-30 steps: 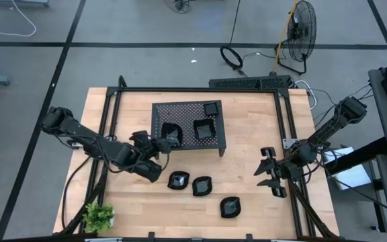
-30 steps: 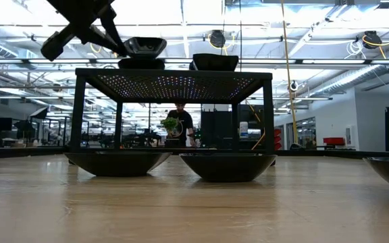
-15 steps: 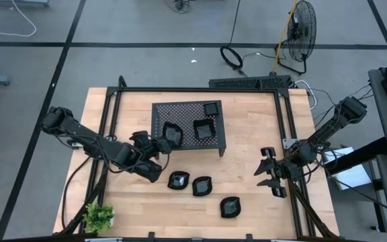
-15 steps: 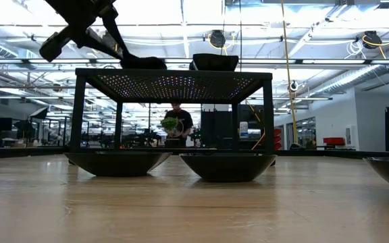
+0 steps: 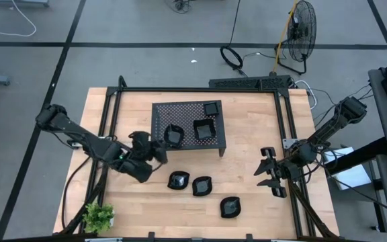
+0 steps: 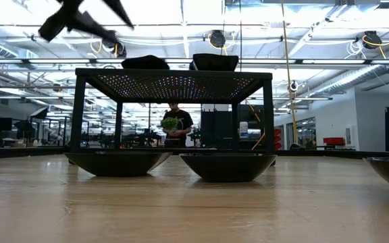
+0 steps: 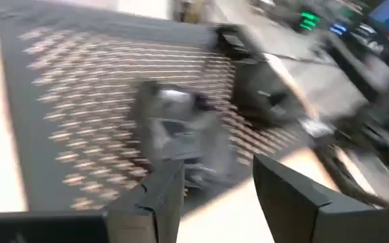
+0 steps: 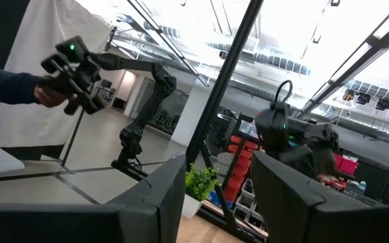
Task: Pick & Place Mini shaped plates
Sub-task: Stack the leaf-shaped plate onto the stacked leaf-shaped plate on the shelf
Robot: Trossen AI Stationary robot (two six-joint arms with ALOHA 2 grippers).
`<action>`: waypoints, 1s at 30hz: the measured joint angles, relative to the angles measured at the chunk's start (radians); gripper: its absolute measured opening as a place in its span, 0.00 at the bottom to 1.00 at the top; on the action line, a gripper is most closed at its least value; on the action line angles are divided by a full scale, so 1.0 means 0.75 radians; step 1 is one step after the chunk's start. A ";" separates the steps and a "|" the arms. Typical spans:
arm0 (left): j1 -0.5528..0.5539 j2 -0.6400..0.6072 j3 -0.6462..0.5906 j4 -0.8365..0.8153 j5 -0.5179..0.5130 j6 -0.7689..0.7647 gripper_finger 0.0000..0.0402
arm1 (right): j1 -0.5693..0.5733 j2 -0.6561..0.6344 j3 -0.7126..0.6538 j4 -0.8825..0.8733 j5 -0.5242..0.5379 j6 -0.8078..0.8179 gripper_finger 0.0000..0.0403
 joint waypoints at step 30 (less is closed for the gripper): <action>-0.115 0.540 0.001 0.305 0.609 0.195 0.42 | 0.000 0.000 0.000 0.000 0.000 0.000 0.39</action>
